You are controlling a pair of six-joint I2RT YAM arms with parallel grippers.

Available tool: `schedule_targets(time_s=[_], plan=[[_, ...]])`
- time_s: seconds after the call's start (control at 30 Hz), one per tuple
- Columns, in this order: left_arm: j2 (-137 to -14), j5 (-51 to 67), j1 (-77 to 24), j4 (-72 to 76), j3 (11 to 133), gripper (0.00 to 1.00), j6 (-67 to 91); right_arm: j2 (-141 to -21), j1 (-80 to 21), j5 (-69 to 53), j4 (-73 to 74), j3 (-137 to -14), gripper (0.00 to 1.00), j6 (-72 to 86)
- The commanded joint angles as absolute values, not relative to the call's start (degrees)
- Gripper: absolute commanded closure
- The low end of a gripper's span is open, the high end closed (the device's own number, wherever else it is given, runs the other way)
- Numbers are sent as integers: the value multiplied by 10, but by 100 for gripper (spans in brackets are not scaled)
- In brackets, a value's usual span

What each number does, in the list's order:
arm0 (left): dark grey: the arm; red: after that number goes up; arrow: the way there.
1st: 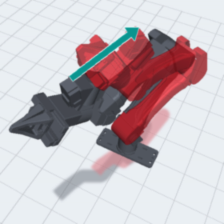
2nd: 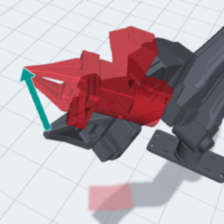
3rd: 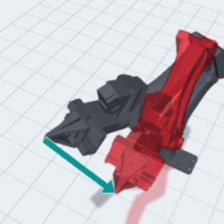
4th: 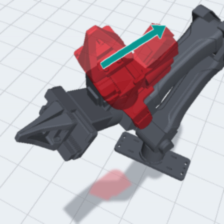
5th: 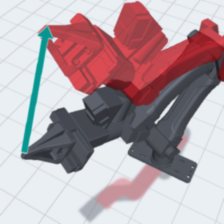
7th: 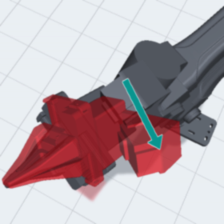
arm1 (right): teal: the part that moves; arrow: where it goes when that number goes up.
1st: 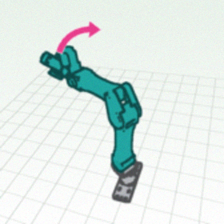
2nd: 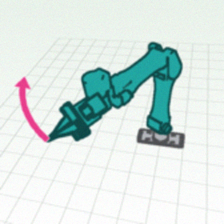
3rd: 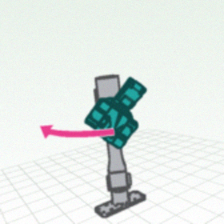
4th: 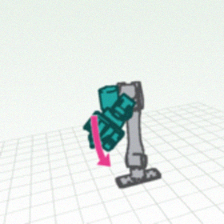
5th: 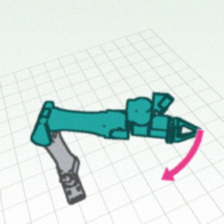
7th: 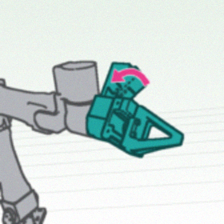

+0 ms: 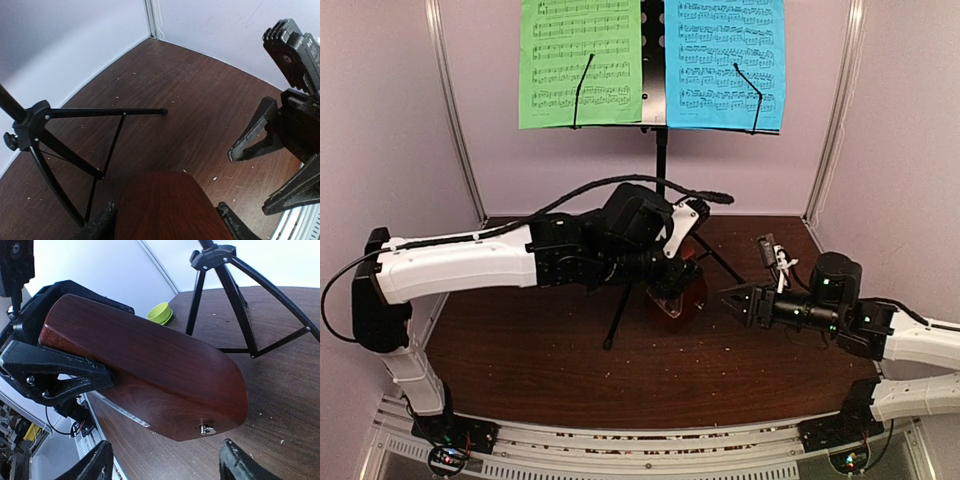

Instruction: Set up the instrument practice props

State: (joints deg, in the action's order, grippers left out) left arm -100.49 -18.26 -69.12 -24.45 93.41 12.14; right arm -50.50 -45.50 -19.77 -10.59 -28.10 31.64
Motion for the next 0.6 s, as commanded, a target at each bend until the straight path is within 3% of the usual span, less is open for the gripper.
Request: schedule_targets(time_s=[0.0, 0.1, 0.3, 0.57], plan=[[-1007, -84, -677, -161, 929, 100, 143, -453, -452, -141, -20, -271, 23, 302], [-1019, -28, -669, -149, 911, 99, 142, -437, -451, -117, 9, -272, 17, 309], [-1048, 22, -662, -150, 908, 86, 83, -439, -450, -88, 33, -284, 1, 327], [-1090, 76, -649, -187, 931, 83, 9, -456, -449, -76, 39, -304, 0, 339]])
